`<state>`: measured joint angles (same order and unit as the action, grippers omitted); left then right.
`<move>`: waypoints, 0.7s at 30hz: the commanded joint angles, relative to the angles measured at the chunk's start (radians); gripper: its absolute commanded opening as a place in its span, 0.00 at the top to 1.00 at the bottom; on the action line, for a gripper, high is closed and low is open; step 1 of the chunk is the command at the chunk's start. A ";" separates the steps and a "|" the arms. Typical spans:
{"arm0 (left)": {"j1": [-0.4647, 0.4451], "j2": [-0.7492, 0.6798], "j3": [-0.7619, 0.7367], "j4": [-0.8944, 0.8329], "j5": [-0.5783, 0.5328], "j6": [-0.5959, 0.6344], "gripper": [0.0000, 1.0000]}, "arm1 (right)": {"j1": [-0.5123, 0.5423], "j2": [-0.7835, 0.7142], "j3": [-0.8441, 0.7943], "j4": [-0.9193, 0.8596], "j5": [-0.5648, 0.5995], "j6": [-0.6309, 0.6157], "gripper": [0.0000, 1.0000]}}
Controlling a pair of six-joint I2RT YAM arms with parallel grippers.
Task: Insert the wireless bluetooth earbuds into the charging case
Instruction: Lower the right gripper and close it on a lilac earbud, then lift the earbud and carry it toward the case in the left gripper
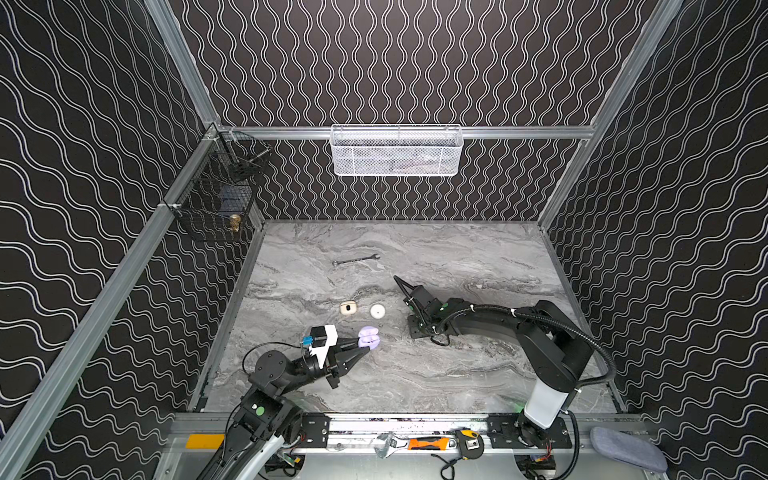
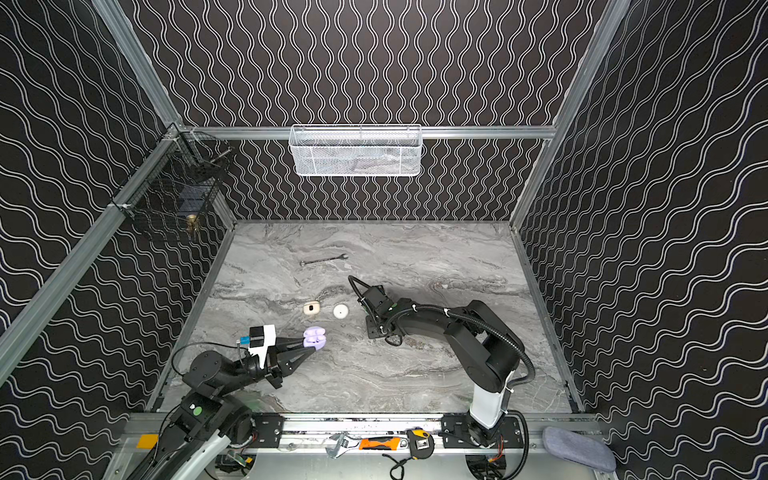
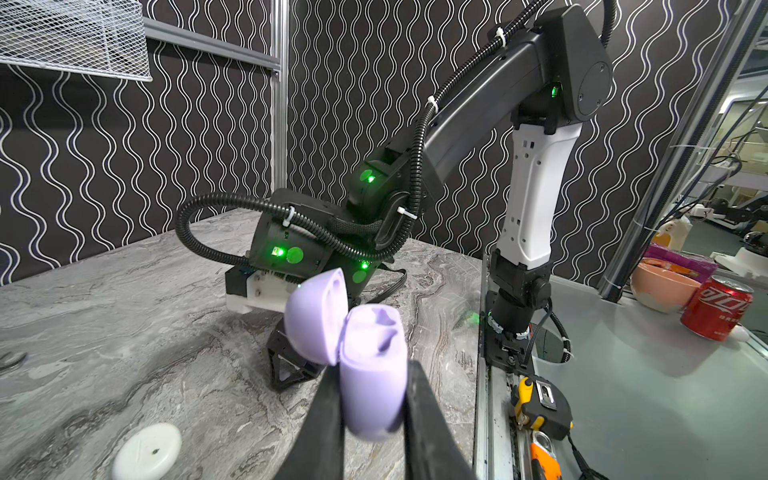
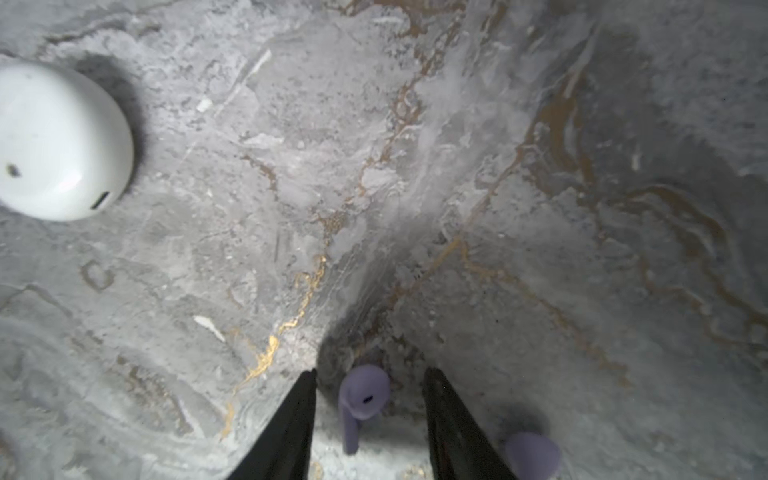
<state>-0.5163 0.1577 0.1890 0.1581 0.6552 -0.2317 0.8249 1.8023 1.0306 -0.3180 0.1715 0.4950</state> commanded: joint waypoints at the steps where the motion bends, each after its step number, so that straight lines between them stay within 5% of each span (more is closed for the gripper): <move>1: 0.001 -0.002 0.008 0.000 -0.016 0.011 1.00 | 0.003 0.018 0.011 -0.029 -0.009 0.004 0.60; 21: -0.001 -0.006 0.013 -0.014 -0.024 0.015 1.00 | 0.039 0.008 -0.013 -0.006 -0.004 0.043 0.80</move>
<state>-0.5163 0.1524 0.1944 0.1322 0.6323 -0.2295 0.8597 1.8046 1.0267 -0.3073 0.1787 0.5140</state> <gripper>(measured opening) 0.210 0.203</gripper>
